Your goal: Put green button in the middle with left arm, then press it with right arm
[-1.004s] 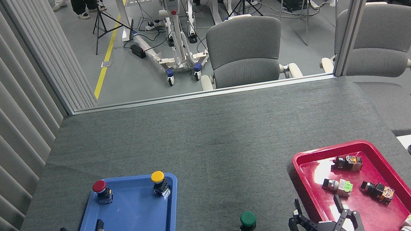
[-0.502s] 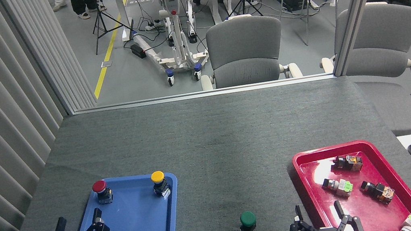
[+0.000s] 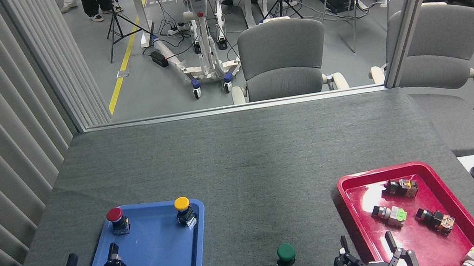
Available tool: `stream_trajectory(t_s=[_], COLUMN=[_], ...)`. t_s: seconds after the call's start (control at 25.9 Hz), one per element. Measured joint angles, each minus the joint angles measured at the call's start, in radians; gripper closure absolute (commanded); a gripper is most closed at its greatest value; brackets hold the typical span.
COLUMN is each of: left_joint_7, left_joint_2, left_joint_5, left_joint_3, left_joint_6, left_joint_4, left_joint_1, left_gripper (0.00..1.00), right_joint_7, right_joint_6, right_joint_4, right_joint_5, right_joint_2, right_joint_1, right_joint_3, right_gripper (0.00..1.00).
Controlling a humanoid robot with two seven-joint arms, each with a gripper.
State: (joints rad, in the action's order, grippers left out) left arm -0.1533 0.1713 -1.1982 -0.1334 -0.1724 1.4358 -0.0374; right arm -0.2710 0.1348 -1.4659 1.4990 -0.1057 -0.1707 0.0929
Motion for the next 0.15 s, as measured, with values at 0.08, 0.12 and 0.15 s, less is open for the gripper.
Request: stream_trajectory(t_s=[0.08,0.12,0.15], left_joint_7=[0.0,0.0,0.0], left_joint_2=[-0.001,-0.001,-0.002], left_joint_5=[-0.002,-0.002,-0.003], left_joint_3=[0.0,0.001,0.001], left_joint_6=[0.0,0.0,0.0], left_joint_4=[-0.004,-0.005,-0.006], left_joint_1=[0.002,0.002,0.003], left_gripper=[0.0,0.0,0.0], right_joint_7=[0.002,0.002,0.002], right_joint_6=[0.0,0.0,0.0], right_joint_4=[0.0,0.0,0.0], right_joint_5=[0.0,0.0,0.0], right_joint_2=[-0.001,-0.001,-0.001], right_joint_1=[0.0,0.0,0.0], right_joint_3=[-0.003,-0.003,-0.004], right_gripper=[0.0,0.0,0.0])
